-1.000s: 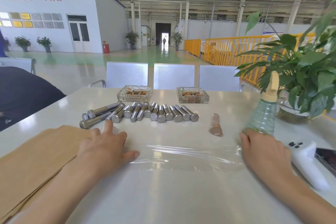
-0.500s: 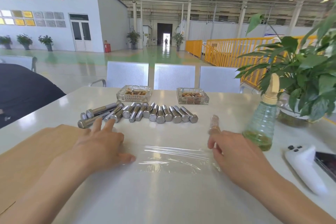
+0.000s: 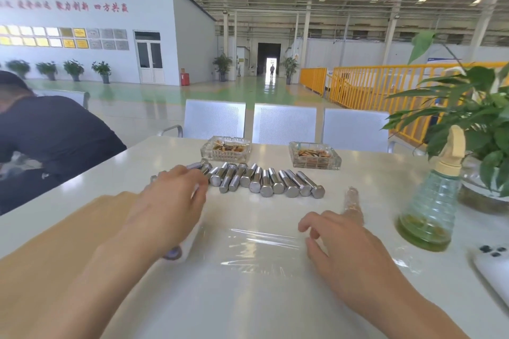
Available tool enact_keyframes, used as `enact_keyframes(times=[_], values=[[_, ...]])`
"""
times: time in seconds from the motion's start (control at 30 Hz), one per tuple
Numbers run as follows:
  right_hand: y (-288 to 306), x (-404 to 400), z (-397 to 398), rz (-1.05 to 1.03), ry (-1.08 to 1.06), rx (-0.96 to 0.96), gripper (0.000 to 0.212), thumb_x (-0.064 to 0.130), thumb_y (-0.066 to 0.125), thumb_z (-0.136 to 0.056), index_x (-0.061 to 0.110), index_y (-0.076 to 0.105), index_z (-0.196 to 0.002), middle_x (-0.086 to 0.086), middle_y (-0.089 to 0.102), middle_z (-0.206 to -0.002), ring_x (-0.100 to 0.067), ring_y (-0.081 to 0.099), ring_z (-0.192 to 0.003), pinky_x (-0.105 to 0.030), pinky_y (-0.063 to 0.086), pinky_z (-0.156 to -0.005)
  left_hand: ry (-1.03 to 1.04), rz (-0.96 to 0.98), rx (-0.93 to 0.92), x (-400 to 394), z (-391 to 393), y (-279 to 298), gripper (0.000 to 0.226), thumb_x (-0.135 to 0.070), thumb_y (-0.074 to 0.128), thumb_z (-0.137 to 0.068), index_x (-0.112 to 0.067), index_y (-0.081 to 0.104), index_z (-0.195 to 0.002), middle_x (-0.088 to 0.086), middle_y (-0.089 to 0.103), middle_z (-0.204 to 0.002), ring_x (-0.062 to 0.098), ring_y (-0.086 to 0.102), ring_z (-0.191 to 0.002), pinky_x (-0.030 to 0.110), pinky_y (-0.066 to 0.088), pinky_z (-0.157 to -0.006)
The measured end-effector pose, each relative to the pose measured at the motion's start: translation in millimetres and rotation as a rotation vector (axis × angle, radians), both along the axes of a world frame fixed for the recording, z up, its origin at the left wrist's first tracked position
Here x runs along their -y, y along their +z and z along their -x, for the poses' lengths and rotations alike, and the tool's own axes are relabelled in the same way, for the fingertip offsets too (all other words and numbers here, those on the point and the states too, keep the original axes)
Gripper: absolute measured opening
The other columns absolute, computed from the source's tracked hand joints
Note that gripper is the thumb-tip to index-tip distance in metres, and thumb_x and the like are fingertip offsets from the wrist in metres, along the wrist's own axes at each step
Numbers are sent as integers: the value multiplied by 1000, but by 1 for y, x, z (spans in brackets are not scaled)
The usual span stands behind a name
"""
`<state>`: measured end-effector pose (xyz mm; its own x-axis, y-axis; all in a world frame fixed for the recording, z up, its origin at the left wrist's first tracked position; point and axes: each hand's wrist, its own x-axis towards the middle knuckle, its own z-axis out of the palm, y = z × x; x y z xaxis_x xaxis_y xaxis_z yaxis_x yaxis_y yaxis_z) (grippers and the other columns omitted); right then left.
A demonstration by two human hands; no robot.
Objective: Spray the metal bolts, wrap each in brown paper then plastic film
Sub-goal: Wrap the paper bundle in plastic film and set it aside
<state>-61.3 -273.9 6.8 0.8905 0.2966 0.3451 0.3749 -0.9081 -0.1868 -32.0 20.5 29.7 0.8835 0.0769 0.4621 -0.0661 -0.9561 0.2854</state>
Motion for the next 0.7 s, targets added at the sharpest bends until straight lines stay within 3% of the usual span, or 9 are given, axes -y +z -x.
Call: enact_keyframes(times=[0.1,0.23,0.3,0.37,0.43,0.53,0.6,0.7], values=[[-5,-26,5,-87,157,-19,28,40,41,-102,50,37,-128,28,45,-110,6,34,-103,-23,35,-84,246,29,-103,-33,-10,3,21,-27,47,-96,-34,62,-108,-4,59,-105,28,58,-96,38,51,-81],[-9,-66,10,-99,408,-61,53,29,40,-103,49,24,-149,30,36,-142,-2,34,-127,-25,36,-105,348,-124,-441,-51,-10,-9,28,-56,53,-91,-32,62,-98,-9,56,-92,14,51,-80,30,41,-67],[-9,-86,11,-91,503,-70,60,22,41,-101,45,21,-152,27,28,-153,-7,32,-135,-28,33,-112,343,-124,-412,-57,-10,-17,26,-57,57,-87,-33,65,-90,-7,59,-91,11,50,-76,29,43,-66],[-9,-104,10,-73,535,-77,59,19,42,-100,41,25,-153,21,26,-157,-14,31,-138,-34,32,-115,331,7,-371,-63,-9,-19,12,-46,64,-84,-35,67,-87,-4,62,-99,16,56,-83,31,48,-73],[-8,-115,7,-63,541,-81,55,18,43,-99,36,32,-150,17,31,-153,-20,37,-134,-41,36,-113,308,105,-352,-68,-7,-18,7,-36,63,-84,-34,68,-88,-3,63,-101,21,59,-89,33,51,-80],[-7,-122,5,-76,539,-95,51,18,43,-98,35,37,-146,15,36,-147,-22,41,-129,-43,40,-109,297,92,-340,-72,-9,-22,9,-32,58,-86,-31,67,-83,-1,64,-98,23,60,-88,36,53,-82],[-9,-124,4,-107,543,-116,51,18,42,-98,35,37,-146,16,34,-147,-21,40,-131,-41,40,-110,312,80,-299,-75,-13,-25,16,-34,58,-89,-27,64,-76,1,64,-90,24,60,-81,35,54,-76],[-12,-127,5,-179,548,-173,53,19,41,-98,37,35,-148,20,27,-156,-14,34,-140,-32,33,-116,360,87,-188,-77,-15,-29,45,-44,57,-92,-15,54,-58,1,59,-64,26,52,-57,30,47,-53]])
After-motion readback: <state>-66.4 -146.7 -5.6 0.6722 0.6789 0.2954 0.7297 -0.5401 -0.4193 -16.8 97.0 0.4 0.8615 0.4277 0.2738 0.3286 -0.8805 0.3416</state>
